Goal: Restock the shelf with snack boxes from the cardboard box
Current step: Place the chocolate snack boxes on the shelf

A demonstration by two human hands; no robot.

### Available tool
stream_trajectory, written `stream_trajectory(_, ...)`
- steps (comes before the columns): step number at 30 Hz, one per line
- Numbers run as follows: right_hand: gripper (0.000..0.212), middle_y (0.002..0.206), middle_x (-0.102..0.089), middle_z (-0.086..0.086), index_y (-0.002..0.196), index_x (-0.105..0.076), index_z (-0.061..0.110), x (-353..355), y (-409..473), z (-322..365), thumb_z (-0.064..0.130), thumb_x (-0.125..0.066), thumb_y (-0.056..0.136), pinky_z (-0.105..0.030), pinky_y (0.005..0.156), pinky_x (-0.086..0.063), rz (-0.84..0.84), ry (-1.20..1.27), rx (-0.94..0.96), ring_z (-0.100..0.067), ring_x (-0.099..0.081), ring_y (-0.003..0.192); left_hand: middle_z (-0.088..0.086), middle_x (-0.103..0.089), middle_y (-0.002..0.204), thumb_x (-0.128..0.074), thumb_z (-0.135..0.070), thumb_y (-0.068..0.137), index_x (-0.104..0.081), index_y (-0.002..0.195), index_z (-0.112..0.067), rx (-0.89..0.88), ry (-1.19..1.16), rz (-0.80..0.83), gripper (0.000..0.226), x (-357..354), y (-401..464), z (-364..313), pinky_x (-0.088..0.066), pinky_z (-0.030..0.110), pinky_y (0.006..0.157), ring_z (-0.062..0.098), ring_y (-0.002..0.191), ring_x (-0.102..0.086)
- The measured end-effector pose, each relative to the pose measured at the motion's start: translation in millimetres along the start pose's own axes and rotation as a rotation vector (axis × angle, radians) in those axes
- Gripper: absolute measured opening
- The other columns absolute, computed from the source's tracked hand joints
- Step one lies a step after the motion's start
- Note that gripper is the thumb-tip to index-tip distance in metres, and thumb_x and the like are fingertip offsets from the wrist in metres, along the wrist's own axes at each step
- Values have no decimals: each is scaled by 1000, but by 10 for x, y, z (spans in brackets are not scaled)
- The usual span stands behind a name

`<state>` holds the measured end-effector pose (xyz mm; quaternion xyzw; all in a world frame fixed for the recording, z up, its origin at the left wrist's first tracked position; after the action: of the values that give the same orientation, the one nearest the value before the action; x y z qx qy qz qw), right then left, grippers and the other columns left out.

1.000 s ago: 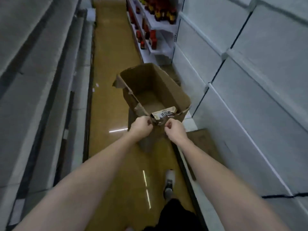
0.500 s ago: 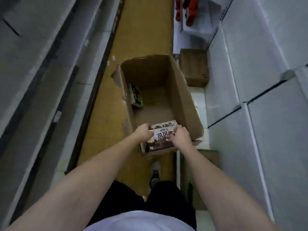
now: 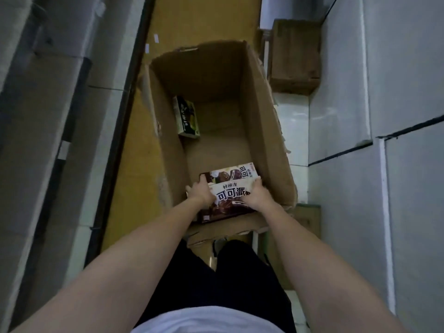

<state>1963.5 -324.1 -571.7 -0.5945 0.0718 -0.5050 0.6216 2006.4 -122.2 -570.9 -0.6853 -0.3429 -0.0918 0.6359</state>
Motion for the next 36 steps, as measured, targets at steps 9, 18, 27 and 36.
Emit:
stream_trajectory(9, 63, 131, -55, -16, 137, -25, 12, 94, 99, -72, 23, -64, 89, -38, 97, -47, -41, 98, -69, -37, -56, 118, 15, -43, 140, -72, -63, 76, -55, 124, -9, 39, 104, 18, 74, 36, 161, 104, -29, 44, 110, 35, 132, -33)
stream_trajectory(18, 55, 124, -60, -21, 136, -25, 5, 777, -222, 655, 25, -54, 94, -33, 80, -45, -231, 168, 161, -38, -61, 109, 10, -60, 123, -85, -26, 75, -43, 134, -8, -49, -419, -92, 74, 906, -297, 23, -56, 37, 79, 21, 93, -66)
stream_trajectory(27, 53, 126, -55, -19, 133, -38, 8, 998, -696, 1765, 21, -65, 89, -44, 97, -49, -237, -42, 370, -37, -57, 115, 3, -70, 90, -86, -27, 74, -54, 103, -17, -138, -520, -261, 45, 1997, -1006, 317, -51, 28, 59, 14, 72, -67)
stream_trajectory(36, 43, 126, -57, -20, 125, -50, 5, 504, -1413, 3061, 33, -57, 93, -41, 98, -46, -185, -129, 658, -38, -54, 117, 8, -64, 99, -87, -20, 71, -46, 110, -15, -94, -834, -498, 56, 2658, -1858, 1429, -53, 40, 68, 22, 84, -64)
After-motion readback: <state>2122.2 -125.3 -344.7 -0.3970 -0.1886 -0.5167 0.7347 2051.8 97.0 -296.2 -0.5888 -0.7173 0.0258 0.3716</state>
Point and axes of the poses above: each hand's wrist, its own y-axis towards the middle knuckle, its own x-axis out of the back of the hand, z = x × y, the point moved 8 cm from there along y, towards the middle knuckle
